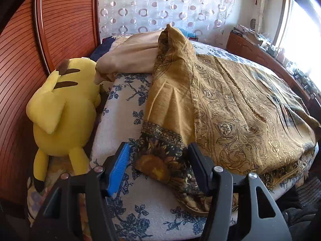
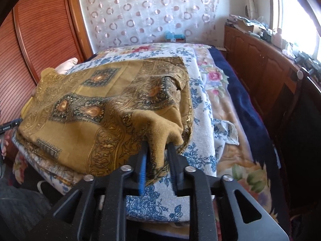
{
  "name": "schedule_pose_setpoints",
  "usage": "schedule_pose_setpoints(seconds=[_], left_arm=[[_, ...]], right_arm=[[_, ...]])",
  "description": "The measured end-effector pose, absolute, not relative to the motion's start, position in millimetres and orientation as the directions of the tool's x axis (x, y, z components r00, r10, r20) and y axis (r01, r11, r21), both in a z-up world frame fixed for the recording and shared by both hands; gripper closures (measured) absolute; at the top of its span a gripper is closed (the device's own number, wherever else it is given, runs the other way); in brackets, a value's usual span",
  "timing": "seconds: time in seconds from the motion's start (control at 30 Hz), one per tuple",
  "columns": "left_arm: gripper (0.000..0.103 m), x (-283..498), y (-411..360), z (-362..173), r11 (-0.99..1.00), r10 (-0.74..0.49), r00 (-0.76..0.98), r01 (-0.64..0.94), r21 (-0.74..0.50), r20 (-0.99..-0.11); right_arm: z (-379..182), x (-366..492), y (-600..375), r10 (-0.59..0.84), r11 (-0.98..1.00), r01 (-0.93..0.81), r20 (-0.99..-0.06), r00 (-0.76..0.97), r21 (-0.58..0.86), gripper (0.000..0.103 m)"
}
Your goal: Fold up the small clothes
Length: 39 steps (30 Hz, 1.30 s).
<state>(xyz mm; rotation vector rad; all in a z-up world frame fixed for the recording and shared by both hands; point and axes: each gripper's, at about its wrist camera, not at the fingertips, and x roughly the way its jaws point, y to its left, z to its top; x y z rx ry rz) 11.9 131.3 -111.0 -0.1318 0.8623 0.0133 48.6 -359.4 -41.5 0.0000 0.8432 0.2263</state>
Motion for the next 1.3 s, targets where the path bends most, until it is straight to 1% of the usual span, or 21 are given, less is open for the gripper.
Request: schedule_pose_setpoints(seconds=[0.03,0.07,0.17,0.3,0.4,0.53,0.6,0.67,0.7,0.77,0.97,1.13,1.23,1.3], left_arm=[[0.040,12,132,-111,0.992,-0.037,0.649,-0.066,-0.105,-0.760],[0.037,13,133,-112,0.992,-0.035,0.648,-0.069,-0.105,-0.761],[0.035,14,135,-113,0.993,-0.027,0.647,-0.072,-0.097,-0.762],[0.034,14,134,-113,0.993,-0.020,0.646,-0.079,-0.092,-0.763],[0.034,15,134,-113,0.993,-0.019,0.647,-0.079,-0.092,-0.763],[0.034,15,134,-113,0.993,-0.017,0.648,-0.080,-0.091,-0.762],[0.034,14,135,-113,0.993,-0.016,0.651,-0.081,-0.090,-0.759],[0.034,14,135,-113,0.993,-0.015,0.654,-0.081,-0.089,-0.756],[0.034,14,134,-113,0.993,-0.014,0.655,-0.082,-0.089,-0.755],[0.034,13,135,-113,0.993,-0.013,0.656,-0.082,-0.089,-0.755],[0.034,11,133,-114,0.992,-0.008,0.654,-0.089,-0.088,-0.756],[0.034,3,123,-113,0.991,-0.060,0.663,-0.051,-0.125,-0.747],[0.036,0,115,-114,0.992,-0.069,0.669,-0.030,-0.119,-0.740],[0.049,0,112,-113,0.992,-0.080,0.674,-0.018,-0.125,-0.735]], right_arm=[[-42,49,-360,0.198,0.976,-0.197,-0.739,0.644,0.089,0.063],[-42,49,-359,0.200,0.976,-0.197,-0.738,0.644,0.092,0.062],[-43,51,-356,0.201,0.975,-0.204,-0.739,0.643,0.087,0.060],[-42,52,-351,0.199,0.974,-0.214,-0.734,0.650,0.074,0.056],[-37,55,-346,0.191,0.974,-0.220,-0.725,0.662,0.056,0.052],[-25,60,-338,0.157,0.979,-0.205,-0.700,0.697,0.015,0.051],[-18,61,-334,0.162,0.978,-0.206,-0.683,0.712,0.017,0.050],[-13,62,-328,0.182,0.975,-0.221,-0.667,0.723,0.027,0.045],[-13,63,-321,0.195,0.972,-0.234,-0.662,0.724,0.031,0.044],[-16,66,-312,0.212,0.967,-0.254,-0.667,0.715,0.034,0.041],[-53,75,-280,0.227,0.952,-0.305,-0.724,0.652,0.023,0.040],[-75,80,-276,0.185,0.957,-0.291,-0.754,0.630,-0.009,0.040],[-78,79,-277,0.183,0.957,-0.290,-0.747,0.639,-0.014,0.038],[-80,77,-276,0.168,0.959,-0.282,-0.740,0.651,-0.030,0.038]])
